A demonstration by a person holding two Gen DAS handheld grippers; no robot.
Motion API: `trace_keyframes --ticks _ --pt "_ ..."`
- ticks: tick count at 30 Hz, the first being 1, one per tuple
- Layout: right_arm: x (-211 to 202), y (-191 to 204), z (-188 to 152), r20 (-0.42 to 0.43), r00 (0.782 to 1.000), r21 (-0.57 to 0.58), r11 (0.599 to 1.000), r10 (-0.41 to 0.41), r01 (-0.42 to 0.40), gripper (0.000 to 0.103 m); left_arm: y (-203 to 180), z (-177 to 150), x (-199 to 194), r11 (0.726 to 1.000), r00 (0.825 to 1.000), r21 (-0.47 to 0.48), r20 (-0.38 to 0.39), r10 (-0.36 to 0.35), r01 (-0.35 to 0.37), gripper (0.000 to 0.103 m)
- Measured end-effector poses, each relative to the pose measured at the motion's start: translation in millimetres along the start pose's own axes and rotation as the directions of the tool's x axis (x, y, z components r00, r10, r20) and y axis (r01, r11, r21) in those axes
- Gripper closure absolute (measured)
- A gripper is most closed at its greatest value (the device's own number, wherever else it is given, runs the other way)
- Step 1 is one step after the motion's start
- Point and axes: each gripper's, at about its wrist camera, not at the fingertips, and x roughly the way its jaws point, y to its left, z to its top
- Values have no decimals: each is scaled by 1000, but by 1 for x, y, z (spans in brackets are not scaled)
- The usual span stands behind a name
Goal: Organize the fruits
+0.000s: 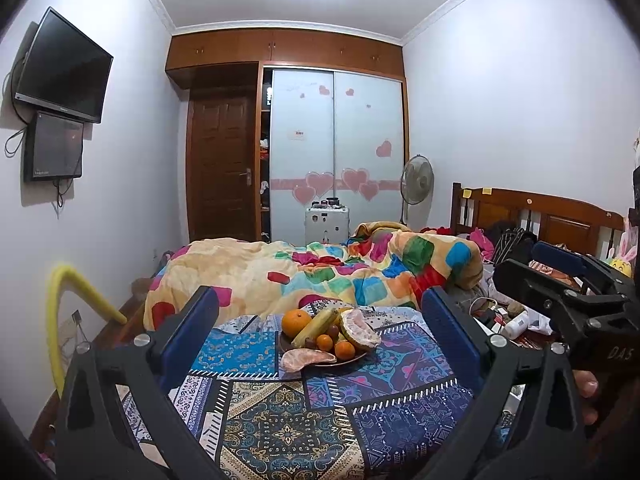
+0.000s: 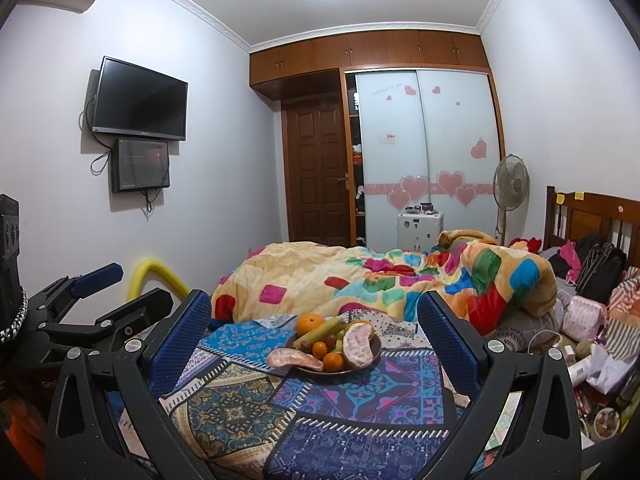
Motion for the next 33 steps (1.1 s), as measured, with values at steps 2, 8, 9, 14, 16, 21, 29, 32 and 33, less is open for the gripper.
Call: trace_keyframes --ticks 2,8,9,14,16,21,29,32,33 --pt "0 0 0 -1 1000 1 1000 0 0 0 0 0 0 1000 1000 0 0 0 0 0" --pt "0 0 0 -2 1000 2 1000 2 -2 0 0 0 1 1000 1000 5 4 2 -2 0" --pt "0 0 0 -1 1000 2 1000 0 0 0 0 0 1 1000 1000 6 4 2 -2 0" --pt "0 0 0 -1 1000 1 1000 -1 1 0 -1 0 1 1000 1000 6 4 2 -2 0" --pt "0 0 0 -1 1000 3 1000 0 0 0 -1 0 1 1000 1000 6 3 2 -2 0" --pt "0 0 0 -1 1000 2 1000 0 0 0 -2 1 2 1000 1000 9 4 1 -1 0" --pt "-1 0 0 1 1000 4 1000 3 -3 0 -5 0 -2 1000 999 25 28 15 -16 0" --pt "-1 0 0 -1 1000 4 1000 3 -3 0 -6 0 -2 1000 1000 26 24 4 -5 0" --pt "-2 0 0 0 1000 4 1000 3 -3 0 -6 0 -3 1000 1000 24 25 3 -4 0"
